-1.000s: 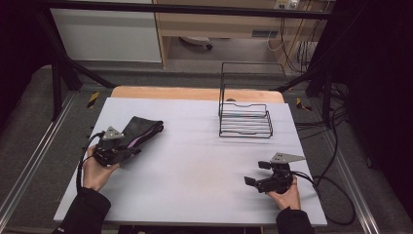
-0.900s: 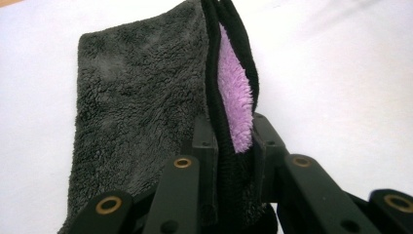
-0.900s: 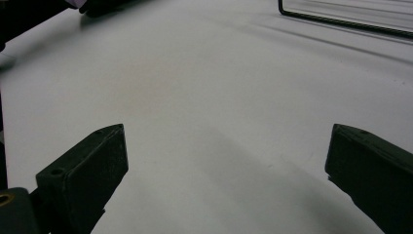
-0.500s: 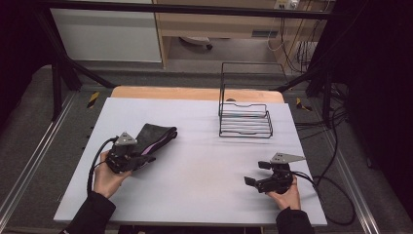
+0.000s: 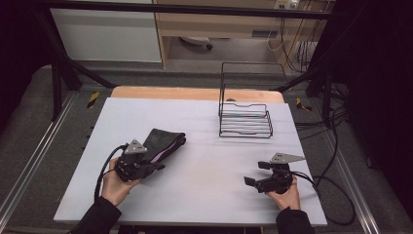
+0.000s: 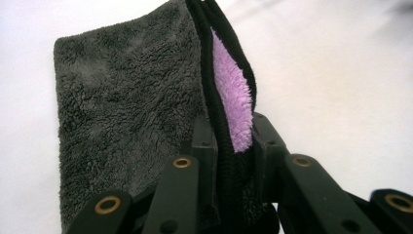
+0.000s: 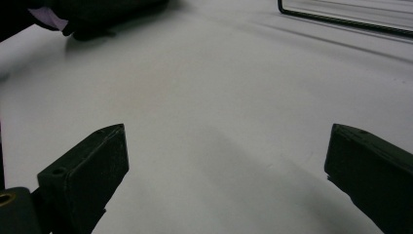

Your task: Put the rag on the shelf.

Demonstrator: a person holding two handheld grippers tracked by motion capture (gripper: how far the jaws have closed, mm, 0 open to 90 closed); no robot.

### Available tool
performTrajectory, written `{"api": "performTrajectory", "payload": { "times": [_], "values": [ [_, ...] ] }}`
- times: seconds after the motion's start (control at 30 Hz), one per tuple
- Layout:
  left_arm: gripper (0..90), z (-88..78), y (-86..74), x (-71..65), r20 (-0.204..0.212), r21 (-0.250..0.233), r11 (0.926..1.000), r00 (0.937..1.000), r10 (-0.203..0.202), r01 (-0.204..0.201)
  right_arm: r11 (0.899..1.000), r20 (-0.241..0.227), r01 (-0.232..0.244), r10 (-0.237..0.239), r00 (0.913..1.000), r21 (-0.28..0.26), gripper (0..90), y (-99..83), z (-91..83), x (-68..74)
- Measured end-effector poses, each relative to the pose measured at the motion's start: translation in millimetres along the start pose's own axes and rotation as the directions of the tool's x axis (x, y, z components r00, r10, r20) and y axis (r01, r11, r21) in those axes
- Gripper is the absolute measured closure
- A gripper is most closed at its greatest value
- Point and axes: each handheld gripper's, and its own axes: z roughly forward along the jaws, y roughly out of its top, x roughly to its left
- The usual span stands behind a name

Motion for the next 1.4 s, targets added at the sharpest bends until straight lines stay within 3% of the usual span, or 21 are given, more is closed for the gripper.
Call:
{"api": "performTrajectory", "payload": {
  "times": [0.33, 0.53, 0.77, 0.9, 0.93, 0.97, 1.03, 1.1, 1.17, 1.23, 1.3, 1.4],
  "values": [
    [75.1, 7.8, 4.5, -30.2, 0.082, 0.009, 0.9999, 0.9966, 0.010, -0.011, 1.000, 0.001, 0.001, -0.001, 1.0000, 0.001, 3.1, -0.1, 0.6, 0.1],
    [74.7, 19.1, 5.4, -45.5, 0.102, 0.028, 0.9995, 0.9947, 0.014, -0.017, 1.000, -0.002, 0.001, -0.001, 1.0000, 0.001, 3.5, -0.2, 1.8, 0.2],
    [72.5, 43.4, -3.4, -52.8, 0.135, 0.061, 0.9981, 0.9909, 0.002, -0.010, 1.000, -0.005, 0.001, -0.001, 1.0000, -0.001, 4.5, -0.1, 2.0, 1.4],
    [67.2, 49.1, -4.9, -55.4, 0.144, 0.069, 0.9974, 0.9895, 0.011, -0.021, 1.000, -0.009, 0.012, -0.012, 0.9999, -0.002, 7.0, 1.0, 3.5, 4.6],
    [67.2, 48.6, -4.9, -55.5, 0.147, 0.070, 0.9971, 0.9890, 0.018, -0.029, 1.000, -0.009, 0.012, -0.012, 0.9999, -0.002, 7.0, 1.0, 3.5, 4.6],
    [63.0, 48.1, -4.9, -55.8, 0.150, 0.066, 0.9974, 0.9885, 0.020, -0.030, 0.999, -0.001, 0.044, -0.044, 0.9990, 0.002, 9.3, 2.1, 4.9, 8.3],
    [60.6, 44.9, -5.1, -55.1, 0.159, 0.060, 0.9978, 0.9870, 0.020, -0.030, 0.999, 0.001, 0.047, -0.047, 0.9989, 0.004, 10.4, 3.1, 6.0, 11.1],
    [50.7, 39.6, -4.8, -53.3, 0.162, 0.054, 0.9978, 0.9863, 0.029, -0.039, 0.997, -0.018, 0.072, -0.072, 0.9972, 0.003, 16.9, 5.5, 10.8, 19.9],
    [47.5, 32.6, -4.8, -50.6, 0.153, 0.043, 0.9984, 0.9879, 0.029, -0.036, 0.996, -0.025, 0.084, -0.084, 0.9962, 0.006, 18.8, 6.2, 12.8, 23.3],
    [40.9, 24.2, -5.5, -45.5, 0.154, 0.027, 0.9991, 0.9877, 0.027, -0.032, 0.994, -0.049, 0.106, -0.105, 0.9933, 0.014, 26.1, 6.8, 19.8, 36.0],
    [38.8, 15.4, -7.3, -39.1, 0.132, 0.017, 0.9991, 0.9906, 0.036, -0.038, 0.994, -0.057, 0.112, -0.111, 0.9922, 0.019, 28.0, 6.5, 22.6, 40.7],
    [33.6, 4.9, -14.0, -23.7, 0.059, 0.013, 0.9989, 0.9973, 0.044, -0.045, 0.989, -0.098, 0.143, -0.138, 0.9855, 0.038, 35.2, 6.4, 34.9, 60.2]
  ]
}}
